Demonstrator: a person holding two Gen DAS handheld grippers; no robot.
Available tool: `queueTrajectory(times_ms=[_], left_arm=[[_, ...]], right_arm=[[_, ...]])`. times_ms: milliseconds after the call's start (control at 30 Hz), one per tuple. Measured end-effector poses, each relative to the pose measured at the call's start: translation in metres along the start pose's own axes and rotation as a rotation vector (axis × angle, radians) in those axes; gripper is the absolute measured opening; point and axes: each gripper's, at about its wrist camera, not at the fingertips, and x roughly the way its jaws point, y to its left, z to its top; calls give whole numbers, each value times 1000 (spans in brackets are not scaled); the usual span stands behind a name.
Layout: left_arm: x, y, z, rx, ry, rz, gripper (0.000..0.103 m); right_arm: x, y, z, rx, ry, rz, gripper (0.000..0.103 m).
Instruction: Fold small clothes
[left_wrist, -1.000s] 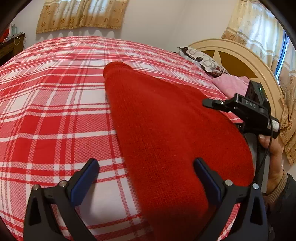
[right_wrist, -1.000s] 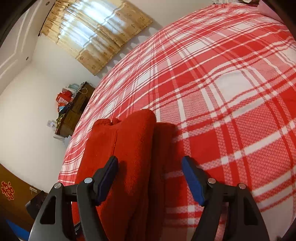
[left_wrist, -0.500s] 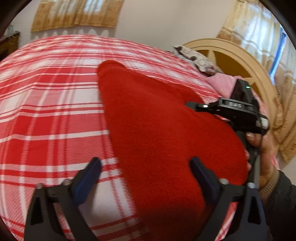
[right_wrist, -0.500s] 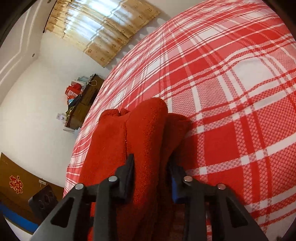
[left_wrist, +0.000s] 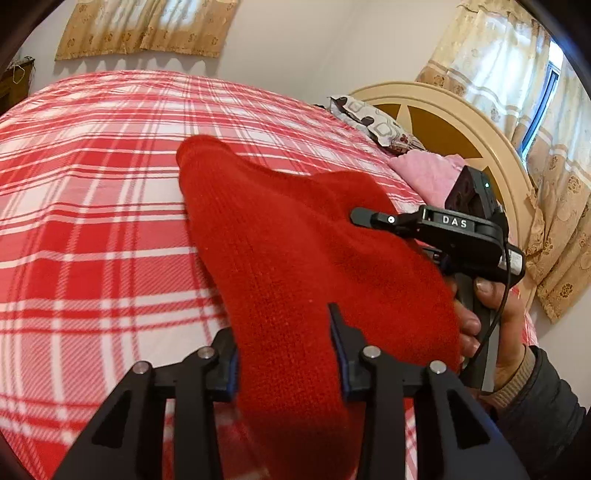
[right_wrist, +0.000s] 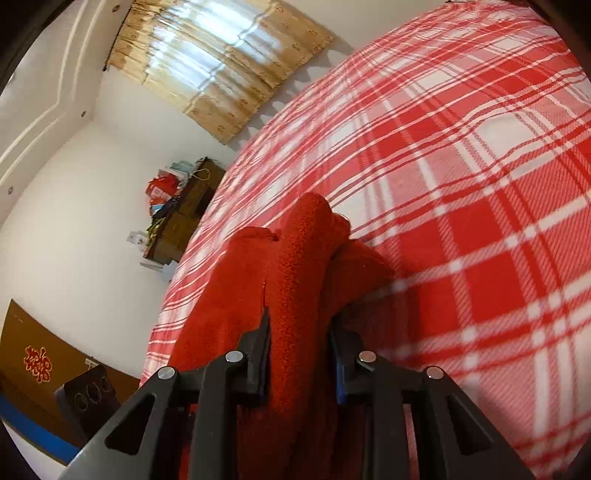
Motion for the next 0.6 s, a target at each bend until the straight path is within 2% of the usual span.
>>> queueTrajectory(times_ms=[267, 600], left_arm=[[-39, 1, -18, 24, 6, 29, 39], [-87, 12, -37, 33, -25, 87, 39]], right_arm=[[3, 43, -32, -36, 17, 67, 26], [20, 86, -65, -77, 57, 130, 26]])
